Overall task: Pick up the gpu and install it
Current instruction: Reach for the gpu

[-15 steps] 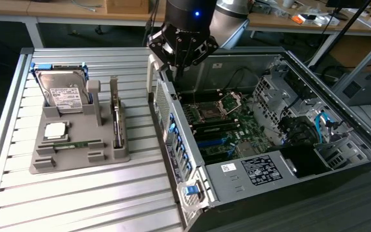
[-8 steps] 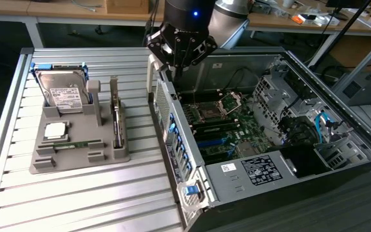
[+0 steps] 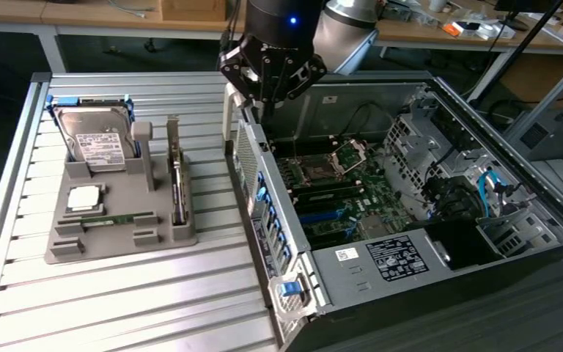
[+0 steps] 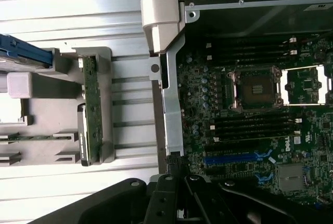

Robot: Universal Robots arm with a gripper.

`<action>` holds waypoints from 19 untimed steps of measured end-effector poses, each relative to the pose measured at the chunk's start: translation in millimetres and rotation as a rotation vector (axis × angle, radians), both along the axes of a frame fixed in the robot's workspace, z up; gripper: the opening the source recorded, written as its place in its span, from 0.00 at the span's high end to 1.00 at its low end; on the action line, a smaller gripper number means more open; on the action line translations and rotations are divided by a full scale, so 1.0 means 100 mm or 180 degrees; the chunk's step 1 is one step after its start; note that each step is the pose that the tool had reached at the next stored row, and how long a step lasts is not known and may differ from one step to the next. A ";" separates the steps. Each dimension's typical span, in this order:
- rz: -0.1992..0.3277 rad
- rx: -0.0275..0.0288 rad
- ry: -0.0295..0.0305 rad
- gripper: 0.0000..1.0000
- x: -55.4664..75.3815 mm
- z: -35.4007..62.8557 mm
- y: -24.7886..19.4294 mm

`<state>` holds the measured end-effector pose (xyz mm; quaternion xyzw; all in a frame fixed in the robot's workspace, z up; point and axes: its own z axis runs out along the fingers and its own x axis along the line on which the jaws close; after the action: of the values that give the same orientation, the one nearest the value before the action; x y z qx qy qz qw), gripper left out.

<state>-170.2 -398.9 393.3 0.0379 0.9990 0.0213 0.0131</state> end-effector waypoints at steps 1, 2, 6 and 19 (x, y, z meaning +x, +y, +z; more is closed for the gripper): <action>0.0000 0.0000 0.0000 0.89 -0.01 0.000 0.000; 0.0000 0.0000 0.0000 0.89 -0.01 0.000 0.000; 0.0000 -0.0001 0.0000 0.89 -0.03 0.000 0.000; 0.0000 -0.0003 0.0000 0.89 -0.10 0.000 0.000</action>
<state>-180.1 -398.9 393.2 0.0379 0.9990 0.0208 0.0131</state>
